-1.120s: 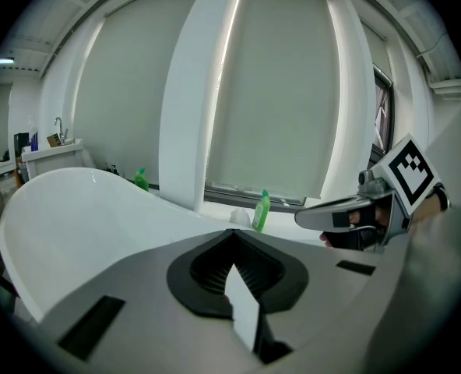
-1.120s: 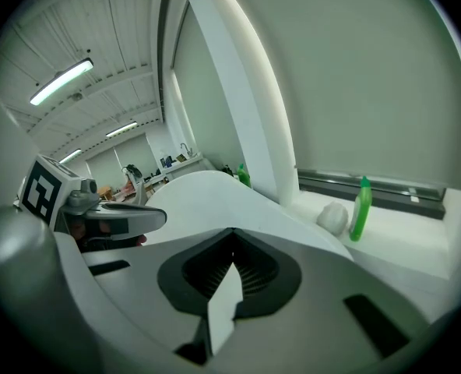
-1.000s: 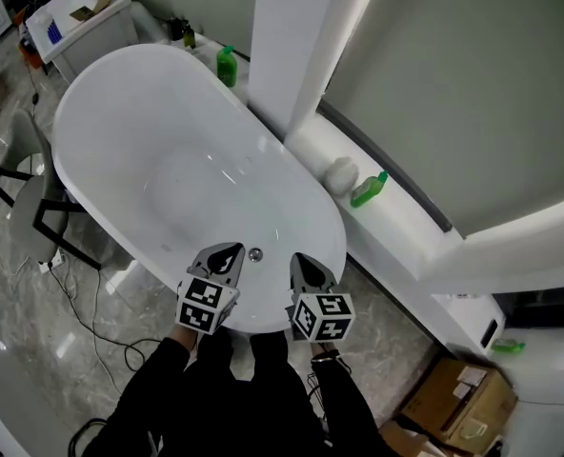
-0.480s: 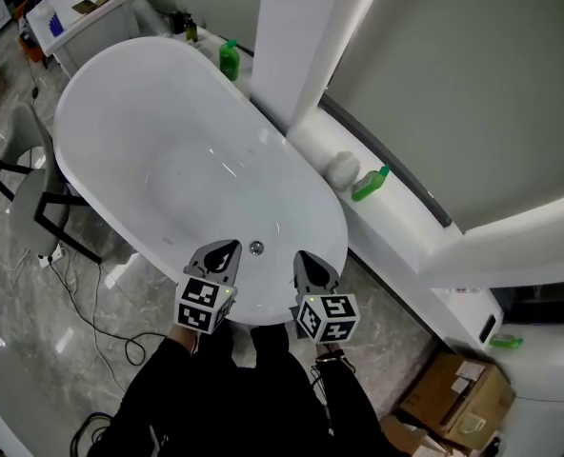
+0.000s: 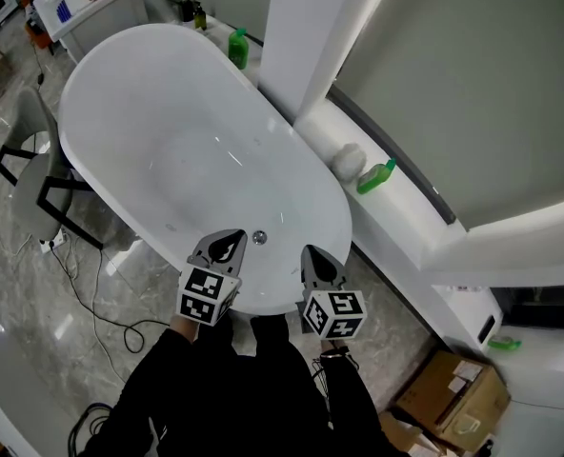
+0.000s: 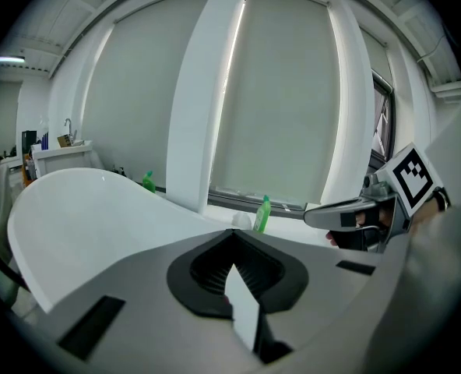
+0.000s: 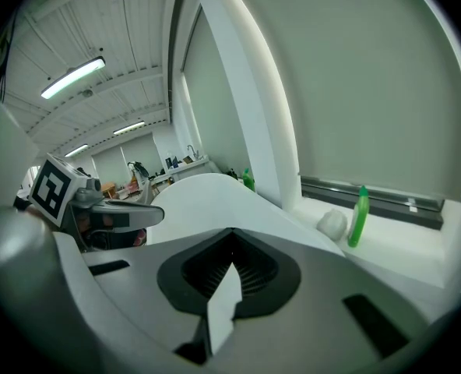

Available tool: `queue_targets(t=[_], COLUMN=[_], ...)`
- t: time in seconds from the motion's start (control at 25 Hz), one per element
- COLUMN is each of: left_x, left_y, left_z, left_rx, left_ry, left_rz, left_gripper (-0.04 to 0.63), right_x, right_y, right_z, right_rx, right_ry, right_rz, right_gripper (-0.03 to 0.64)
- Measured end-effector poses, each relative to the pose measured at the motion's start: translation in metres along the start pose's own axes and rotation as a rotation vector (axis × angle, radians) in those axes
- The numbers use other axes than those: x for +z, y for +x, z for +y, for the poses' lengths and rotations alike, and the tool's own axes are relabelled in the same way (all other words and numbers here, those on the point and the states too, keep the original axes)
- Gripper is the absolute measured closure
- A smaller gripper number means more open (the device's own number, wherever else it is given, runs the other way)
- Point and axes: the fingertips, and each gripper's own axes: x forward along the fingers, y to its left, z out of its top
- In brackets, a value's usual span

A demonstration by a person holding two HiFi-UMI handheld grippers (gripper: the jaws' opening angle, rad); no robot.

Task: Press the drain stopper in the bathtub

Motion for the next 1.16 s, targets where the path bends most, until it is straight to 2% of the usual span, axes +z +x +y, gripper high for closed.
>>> queue_targets(t=[0.6,1.16], left_x=[-0.002,-0.003], left_y=[0.001,0.000], left_z=[0.001,0.009], left_rx=[0.010,0.028], left_ry=[0.000,-0.005], left_rz=[0.008,0.012], left_gripper=[0.595,0.595], right_x=[-0.003,-0.004], right_y=[-0.002,0.000], right_z=[-0.016,-0.015], right_rx=[-0.014,-0.011], right_ry=[0.029,-0.011], right_rz=[0.005,0.023], right_gripper=[0.618,0.618])
